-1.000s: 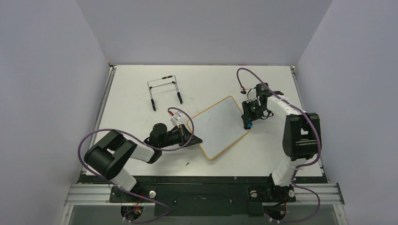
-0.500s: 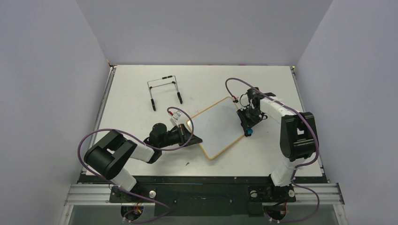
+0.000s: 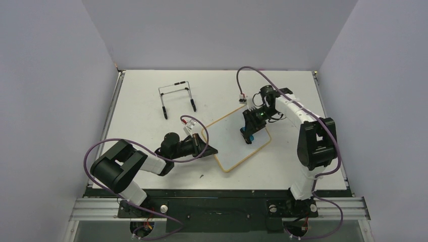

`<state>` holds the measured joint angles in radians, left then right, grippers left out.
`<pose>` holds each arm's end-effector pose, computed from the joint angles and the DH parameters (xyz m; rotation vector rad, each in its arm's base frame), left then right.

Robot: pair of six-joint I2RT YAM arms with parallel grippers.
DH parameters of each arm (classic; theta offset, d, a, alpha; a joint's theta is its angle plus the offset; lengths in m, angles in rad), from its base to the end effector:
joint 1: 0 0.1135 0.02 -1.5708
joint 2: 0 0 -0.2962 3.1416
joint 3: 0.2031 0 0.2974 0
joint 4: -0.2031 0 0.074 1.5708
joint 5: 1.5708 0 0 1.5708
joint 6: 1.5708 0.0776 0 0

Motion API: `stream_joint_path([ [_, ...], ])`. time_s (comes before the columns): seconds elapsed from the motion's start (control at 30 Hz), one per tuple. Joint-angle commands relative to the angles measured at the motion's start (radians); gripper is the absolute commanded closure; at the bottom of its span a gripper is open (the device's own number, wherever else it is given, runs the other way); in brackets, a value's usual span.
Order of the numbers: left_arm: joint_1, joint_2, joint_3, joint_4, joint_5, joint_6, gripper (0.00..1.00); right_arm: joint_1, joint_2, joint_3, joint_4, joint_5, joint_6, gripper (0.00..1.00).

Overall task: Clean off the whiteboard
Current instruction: Erase the whiteboard at the whiteboard stand.

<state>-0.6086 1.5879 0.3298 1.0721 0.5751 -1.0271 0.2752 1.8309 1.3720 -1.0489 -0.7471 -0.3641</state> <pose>0.2290 -0.2110 0.1252 0.0644 2.0583 -1.6148 0.3631 0.1573 0.1938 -0.9263 2.6868 1.1087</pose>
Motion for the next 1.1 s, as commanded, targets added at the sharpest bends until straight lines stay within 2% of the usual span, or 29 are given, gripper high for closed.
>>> stream_joint_path([
  [0.0, -0.008, -0.041, 0.025, 0.168, 0.027, 0.029, 1.00, -0.112, -0.037, 0.063, 0.078, -0.054, 0.060, 1.00],
  [0.23, -0.008, -0.023, 0.038, 0.179, 0.034, 0.024, 1.00, -0.154, -0.069, -0.121, 0.283, 0.293, 0.106, 1.00],
  [0.37, -0.007, -0.033, 0.034, 0.167, 0.032, 0.032, 1.00, -0.149, -0.091, -0.203, 0.337, 0.420, 0.105, 1.00],
  [0.5, -0.006, -0.030, 0.041, 0.154, 0.025, 0.037, 1.00, -0.119, -0.119, -0.273, 0.316, 0.410, 0.048, 1.00],
  [0.67, -0.008, -0.005, 0.047, 0.176, 0.018, 0.024, 1.00, 0.052, -0.230, -0.349, 0.287, 0.246, -0.028, 1.00],
  [0.8, -0.008, 0.004, 0.045, 0.186, 0.013, 0.016, 1.00, 0.206, -0.328, -0.306, 0.289, 0.180, -0.048, 1.00],
  [0.9, -0.008, 0.003, 0.038, 0.197, 0.000, 0.011, 1.00, 0.306, -0.343, -0.238, 0.321, 0.194, -0.027, 1.00],
  [1.07, -0.008, -0.010, 0.022, 0.216, -0.011, 0.001, 1.00, 0.327, -0.275, -0.194, 0.435, 0.275, 0.096, 1.00],
])
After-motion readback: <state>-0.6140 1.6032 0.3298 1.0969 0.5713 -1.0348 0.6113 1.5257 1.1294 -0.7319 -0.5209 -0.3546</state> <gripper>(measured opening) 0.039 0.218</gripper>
